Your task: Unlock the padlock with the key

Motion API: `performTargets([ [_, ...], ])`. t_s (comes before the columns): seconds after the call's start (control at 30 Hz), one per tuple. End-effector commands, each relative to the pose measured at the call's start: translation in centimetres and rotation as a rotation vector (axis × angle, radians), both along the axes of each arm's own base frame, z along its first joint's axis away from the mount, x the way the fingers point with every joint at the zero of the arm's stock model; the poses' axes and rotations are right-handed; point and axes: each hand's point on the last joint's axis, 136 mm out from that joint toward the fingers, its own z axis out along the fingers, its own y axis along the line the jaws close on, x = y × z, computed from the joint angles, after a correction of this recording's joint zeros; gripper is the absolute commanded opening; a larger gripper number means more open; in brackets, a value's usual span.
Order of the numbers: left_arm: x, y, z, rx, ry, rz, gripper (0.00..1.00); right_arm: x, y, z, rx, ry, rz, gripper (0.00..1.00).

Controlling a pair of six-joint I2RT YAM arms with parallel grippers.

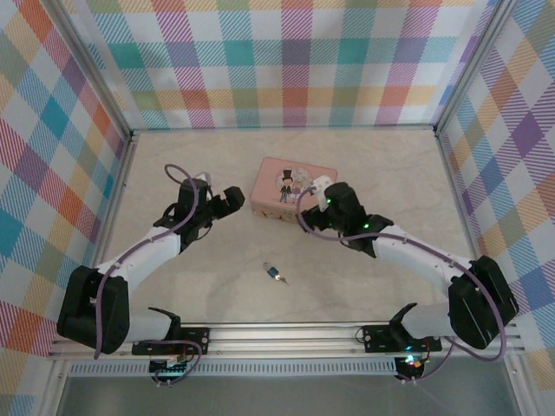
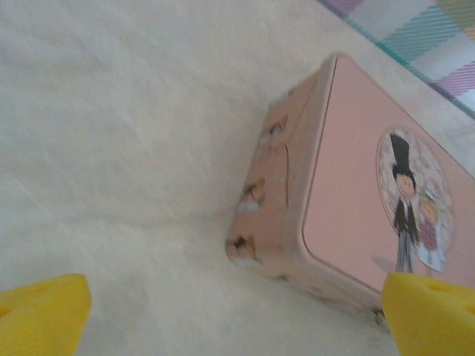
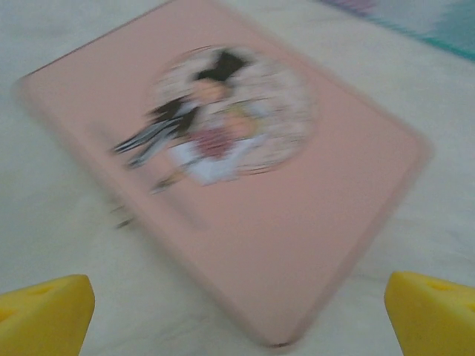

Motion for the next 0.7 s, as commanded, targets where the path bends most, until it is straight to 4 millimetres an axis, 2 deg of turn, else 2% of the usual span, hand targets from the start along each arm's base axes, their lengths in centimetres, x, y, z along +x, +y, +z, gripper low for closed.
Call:
performTargets([
  [0.0,1.4,3.9,2.4,0.225,-0.084,0.08,1.0,4.0,-5.4,4.3,0.07,-0.136,-0.29,1.0],
  [0.07,1.9,5.7,3.3,0.325,-0.129,0.125,1.0,5.1,-9.3,4.7,0.083,-0.152,-0.432,1.0],
  [0.13,2.0,7.9,3.8,0.453,-0.157,0.197,1.0,5.3,-13.1,4.7,0.09,-0.172,-0.54,1.0],
  [0.23,1.9,12.0,2.2,0.599,-0.091,0.289,1.0,4.2,-19.3,4.1,0.075,-0.221,-0.721,1.0],
  [0.3,1.8,14.2,0.4,0.581,-0.024,0.346,1.0,3.0,-22.6,2.9,0.062,-0.222,-0.81,1.0],
  [0.33,1.8,14.7,-0.3,0.569,-0.016,0.35,1.0,2.3,-23.7,2.3,0.061,-0.212,-0.845,1.0],
  [0.4,1.8,15.4,-1.6,0.57,-0.023,0.36,1.0,1.6,-25.1,1.1,0.068,-0.216,-0.883,1.0],
  [0.47,2.0,15.7,-2.4,0.568,-0.041,0.355,1.0,1.5,-25.4,-0.1,0.066,-0.225,-0.876,1.0],
  [0.67,3.3,15.5,-4.1,0.559,-0.108,0.291,1.0,3.1,-23.1,-3.5,0.109,-0.266,-0.72,1.0],
])
